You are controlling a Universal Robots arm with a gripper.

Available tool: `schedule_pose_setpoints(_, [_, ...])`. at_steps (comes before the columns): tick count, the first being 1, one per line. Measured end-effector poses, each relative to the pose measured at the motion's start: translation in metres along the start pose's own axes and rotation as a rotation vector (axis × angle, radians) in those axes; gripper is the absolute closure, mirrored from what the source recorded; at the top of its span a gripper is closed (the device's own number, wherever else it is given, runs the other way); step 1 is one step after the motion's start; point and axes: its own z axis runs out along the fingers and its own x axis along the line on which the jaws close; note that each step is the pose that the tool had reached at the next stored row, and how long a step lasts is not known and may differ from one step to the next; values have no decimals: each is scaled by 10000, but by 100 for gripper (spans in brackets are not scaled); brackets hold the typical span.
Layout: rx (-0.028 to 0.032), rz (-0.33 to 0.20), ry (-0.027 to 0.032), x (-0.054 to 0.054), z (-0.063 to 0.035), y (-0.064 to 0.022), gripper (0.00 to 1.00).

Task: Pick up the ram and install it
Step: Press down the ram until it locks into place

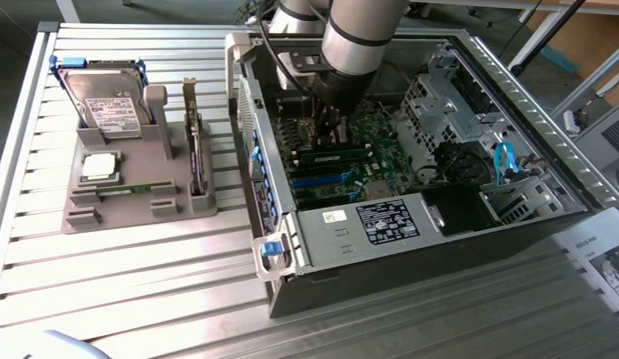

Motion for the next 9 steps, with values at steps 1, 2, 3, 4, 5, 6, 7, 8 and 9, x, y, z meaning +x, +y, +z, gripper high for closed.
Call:
schedule_pose_setpoints(1, [0, 0, 0, 0, 0, 21, 90])
schedule_pose_setpoints(2, [0, 1, 0, 1, 0, 61, 90])
schedule_pose_setpoints(3, [0, 1, 0, 1, 0, 77, 90])
schedule_pose_setpoints(4, [0, 1, 0, 1, 1, 93, 90])
schedule_pose_setpoints(5, [0, 1, 0, 1, 1, 108, 90])
schedule_pose_setpoints(6, [0, 1, -1, 1, 1, 122, 90])
schedule_pose_setpoints(7, [0, 0, 0, 1, 1, 134, 90])
schedule_pose_setpoints(8, [0, 1, 0, 1, 1, 146, 90])
schedule_pose_setpoints(9, [0, 0, 0, 1, 1, 156, 90])
